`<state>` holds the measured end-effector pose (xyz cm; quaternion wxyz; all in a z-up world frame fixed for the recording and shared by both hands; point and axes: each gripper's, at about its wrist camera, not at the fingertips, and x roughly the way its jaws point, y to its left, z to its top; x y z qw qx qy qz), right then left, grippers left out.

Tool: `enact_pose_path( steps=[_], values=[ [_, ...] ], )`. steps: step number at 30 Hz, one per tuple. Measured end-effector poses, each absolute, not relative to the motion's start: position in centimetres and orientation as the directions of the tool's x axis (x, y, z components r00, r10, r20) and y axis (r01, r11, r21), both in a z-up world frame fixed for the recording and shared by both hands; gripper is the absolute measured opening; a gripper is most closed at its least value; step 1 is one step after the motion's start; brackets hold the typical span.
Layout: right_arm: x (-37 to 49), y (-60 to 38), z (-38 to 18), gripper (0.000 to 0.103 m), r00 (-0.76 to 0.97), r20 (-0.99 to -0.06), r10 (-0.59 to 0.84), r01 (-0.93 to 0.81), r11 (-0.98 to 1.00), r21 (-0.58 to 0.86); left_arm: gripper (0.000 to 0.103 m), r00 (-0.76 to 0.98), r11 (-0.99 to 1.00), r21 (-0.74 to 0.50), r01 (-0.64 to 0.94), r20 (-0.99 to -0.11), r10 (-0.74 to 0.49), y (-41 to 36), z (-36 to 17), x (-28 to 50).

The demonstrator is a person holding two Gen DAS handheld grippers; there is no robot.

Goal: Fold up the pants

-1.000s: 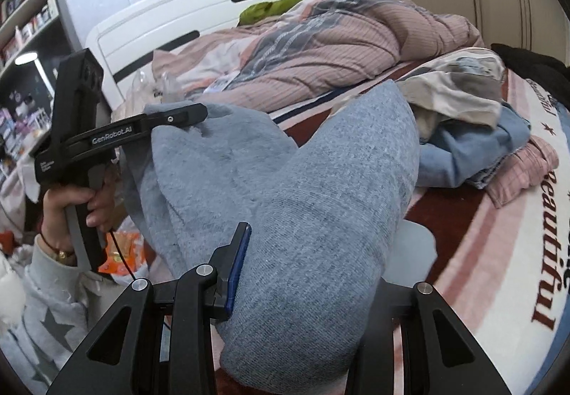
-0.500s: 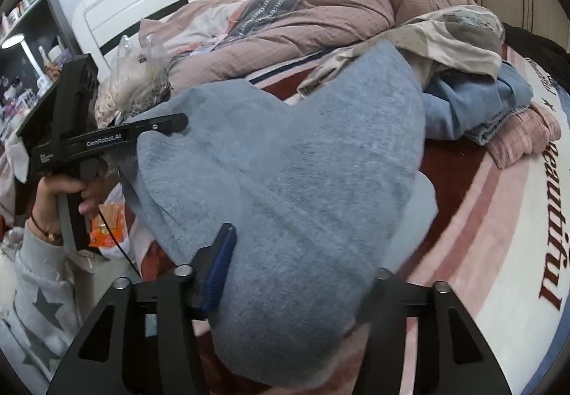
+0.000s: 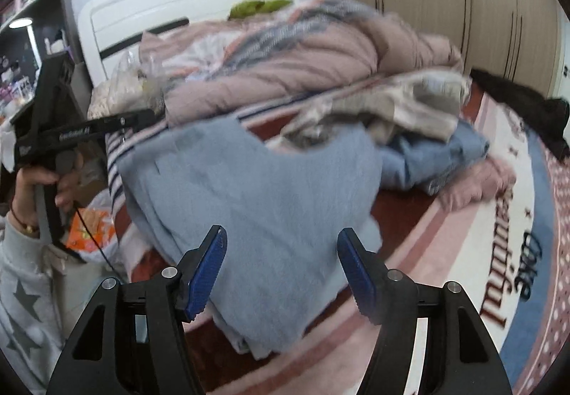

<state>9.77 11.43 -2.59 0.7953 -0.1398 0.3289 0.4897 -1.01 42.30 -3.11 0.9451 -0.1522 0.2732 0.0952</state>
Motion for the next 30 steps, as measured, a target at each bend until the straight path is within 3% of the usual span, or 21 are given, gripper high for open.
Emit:
enact_pose_path(
  steps=[4, 12, 17, 30],
  values=[
    [9.5, 12.5, -3.0, 0.061, 0.267, -0.674, 0.688, -0.877, 0.463, 0.125, 0.064, 0.809, 0.949, -0.236, -0.21, -0.587, 0.033, 41.1, -4.5, 1.0],
    [10.2, 13.1, -7.3, 0.062, 0.249, -0.748, 0.615, -0.866, 0.487, 0.113, 0.063, 0.735, 0.944, -0.183, -0.274, -0.673, 0.083, 42.2, -9.6, 1.6],
    [11.2, 12.6, -8.5, 0.062, 0.214, -0.747, 0.629, -0.849, 0.499, 0.177, 0.063, 0.736, 0.943, -0.184, -0.277, -0.671, 0.085, 42.4, -10.6, 1.5],
    [10.8, 12.0, -7.7, 0.062, 0.228, -0.745, 0.627, -0.84, 0.514, 0.176, 0.064, 0.721, 0.942, -0.126, -0.31, -0.677, 0.147, 41.1, -9.4, 1.4]
  ],
)
